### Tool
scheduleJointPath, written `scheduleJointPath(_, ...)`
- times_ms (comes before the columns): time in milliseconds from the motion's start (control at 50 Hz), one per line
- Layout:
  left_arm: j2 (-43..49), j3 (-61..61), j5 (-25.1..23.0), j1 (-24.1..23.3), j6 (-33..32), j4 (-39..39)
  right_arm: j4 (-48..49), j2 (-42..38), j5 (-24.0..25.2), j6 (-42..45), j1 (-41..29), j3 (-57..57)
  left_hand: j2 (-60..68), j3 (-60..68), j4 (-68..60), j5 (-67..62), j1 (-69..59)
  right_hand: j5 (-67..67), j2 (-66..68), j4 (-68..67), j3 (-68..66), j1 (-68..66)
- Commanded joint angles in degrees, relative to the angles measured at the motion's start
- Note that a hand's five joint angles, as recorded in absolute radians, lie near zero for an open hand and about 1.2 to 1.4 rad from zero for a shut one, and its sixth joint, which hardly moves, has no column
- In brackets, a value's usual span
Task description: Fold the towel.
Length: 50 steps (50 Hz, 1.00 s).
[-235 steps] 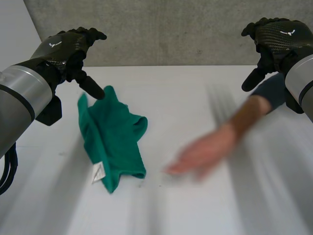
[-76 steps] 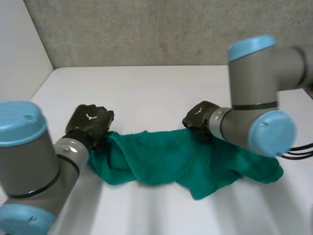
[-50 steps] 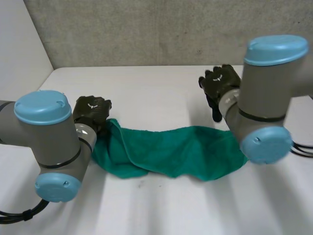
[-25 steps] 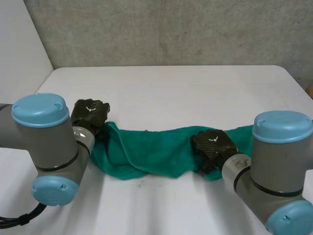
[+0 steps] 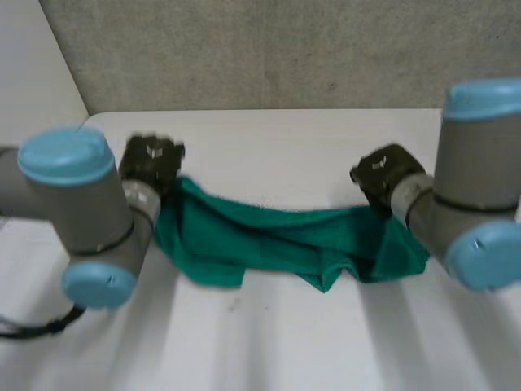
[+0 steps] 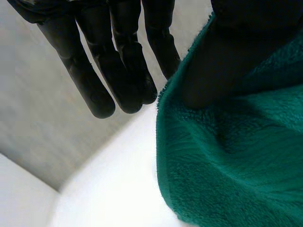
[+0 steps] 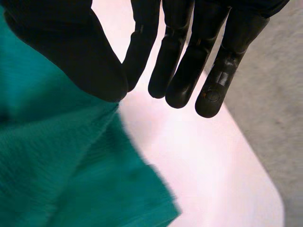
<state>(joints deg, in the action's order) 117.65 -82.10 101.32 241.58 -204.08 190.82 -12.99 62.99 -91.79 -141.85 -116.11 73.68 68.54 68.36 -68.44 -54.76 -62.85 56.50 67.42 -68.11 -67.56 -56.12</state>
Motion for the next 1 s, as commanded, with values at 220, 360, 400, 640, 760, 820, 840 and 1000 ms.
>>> scheduleJointPath(220, -6.3, 20.8, -1.9, -1.5, -3.3, 12.4, 18.5, 5.9, -0.9, -3.0, 0.5, -23.8, 11.5, 11.6, -11.6, -15.2, -17.1, 13.5, 12.6, -11.9, -12.4, -23.9)
scheduleJointPath(360, -8.3, 9.4, -1.7, -2.0, -3.3, 11.9, 9.9, 5.9, 0.8, -6.6, 0.4, -10.4, 11.5, 11.6, -11.6, -15.2, -17.1, -7.4, -8.4, 9.1, 8.5, -2.9)
scheduleJointPath(400, -8.7, 6.5, -1.6, -2.1, -3.3, 11.9, 7.8, 5.8, 0.8, -10.1, 0.4, -7.9, 11.5, 11.6, -11.6, -15.2, -17.1, -27.4, -28.3, 29.0, 28.5, 17.0)
scheduleJointPath(640, -17.1, 3.6, -1.6, -2.8, -3.5, 8.2, 3.4, 2.7, 12.3, -43.7, 0.9, 1.5, 11.5, 11.6, -11.6, -15.2, -17.1, -46.5, -47.4, 48.1, 47.6, 36.1)
scheduleJointPath(760, -22.8, 4.8, -1.6, -4.6, -3.6, 5.4, 3.8, -4.3, 16.5, -52.6, 0.1, -3.6, 11.5, 11.6, -11.6, -15.2, -17.1, -46.8, -47.7, 48.4, 47.9, 36.5)
scheduleJointPath(820, -24.5, 4.8, -1.7, -5.2, -3.5, 4.8, 3.7, -7.8, 16.3, -56.1, -0.3, -6.9, 11.5, 11.6, -11.6, -15.2, -17.1, -46.8, -47.7, 48.4, 47.9, 36.5)
scheduleJointPath(840, -25.6, 4.8, -1.7, -5.7, -3.6, 4.6, 3.7, -8.8, 16.4, -57.0, -0.7, -7.9, 11.5, 11.6, -11.6, -15.2, -17.1, -46.8, -47.7, 48.4, 47.9, 36.5)
scheduleJointPath(1000, -28.5, 4.7, -1.7, -7.8, -3.7, 3.9, 3.8, -18.9, 16.4, -66.3, -4.7, -19.9, 11.5, 11.6, -11.6, -15.2, -17.1, -44.8, -45.7, 46.4, 45.9, 34.4)
